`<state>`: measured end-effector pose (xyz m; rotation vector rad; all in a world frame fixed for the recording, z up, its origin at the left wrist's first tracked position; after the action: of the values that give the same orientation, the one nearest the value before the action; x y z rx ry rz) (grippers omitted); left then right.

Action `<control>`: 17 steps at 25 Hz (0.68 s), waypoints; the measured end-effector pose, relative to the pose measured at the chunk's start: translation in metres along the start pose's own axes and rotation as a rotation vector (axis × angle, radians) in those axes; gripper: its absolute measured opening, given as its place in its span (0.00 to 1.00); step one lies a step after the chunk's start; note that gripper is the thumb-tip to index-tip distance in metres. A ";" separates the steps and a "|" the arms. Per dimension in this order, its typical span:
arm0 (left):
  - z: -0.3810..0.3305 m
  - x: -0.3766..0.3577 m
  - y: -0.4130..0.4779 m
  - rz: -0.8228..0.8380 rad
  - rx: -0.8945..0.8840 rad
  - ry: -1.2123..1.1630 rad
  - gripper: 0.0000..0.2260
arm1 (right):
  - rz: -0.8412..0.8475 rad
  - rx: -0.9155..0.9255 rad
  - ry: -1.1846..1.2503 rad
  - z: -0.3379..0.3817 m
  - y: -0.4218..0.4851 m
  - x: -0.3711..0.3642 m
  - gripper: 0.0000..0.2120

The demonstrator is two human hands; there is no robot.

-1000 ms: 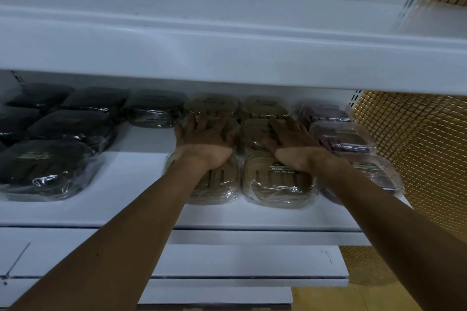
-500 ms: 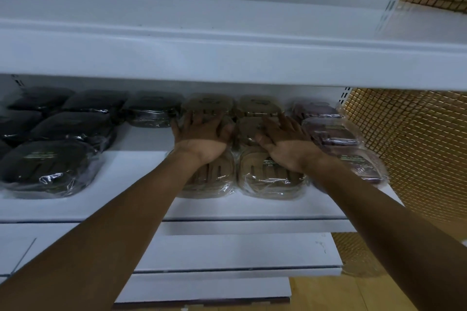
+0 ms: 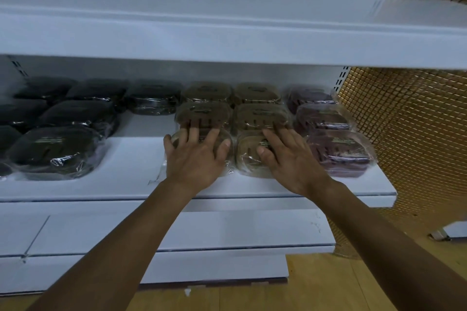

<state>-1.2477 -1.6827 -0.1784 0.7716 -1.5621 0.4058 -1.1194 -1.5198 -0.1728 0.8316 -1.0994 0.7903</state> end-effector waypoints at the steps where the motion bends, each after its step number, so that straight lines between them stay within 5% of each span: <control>1: 0.000 -0.002 0.000 -0.007 -0.002 0.008 0.27 | 0.005 0.003 0.010 0.000 0.001 -0.002 0.37; 11: -0.001 0.000 -0.001 0.040 -0.010 0.002 0.31 | 0.014 0.006 0.002 -0.001 0.007 -0.004 0.31; 17: 0.002 0.007 -0.003 0.168 -0.044 -0.051 0.36 | 0.037 -0.012 -0.084 0.000 0.006 0.004 0.43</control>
<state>-1.2466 -1.6880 -0.1721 0.6230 -1.6847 0.4760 -1.1232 -1.5166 -0.1682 0.8427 -1.1961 0.7840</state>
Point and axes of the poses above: each hand's wrist, its own y-axis towards the middle knuckle, its own x-axis out of the back of the hand, z = x × y, the point moved 5 cm from there along y, towards the middle knuckle, and after that the axes turned 7 degrees about -x, right-handed, at the moved point
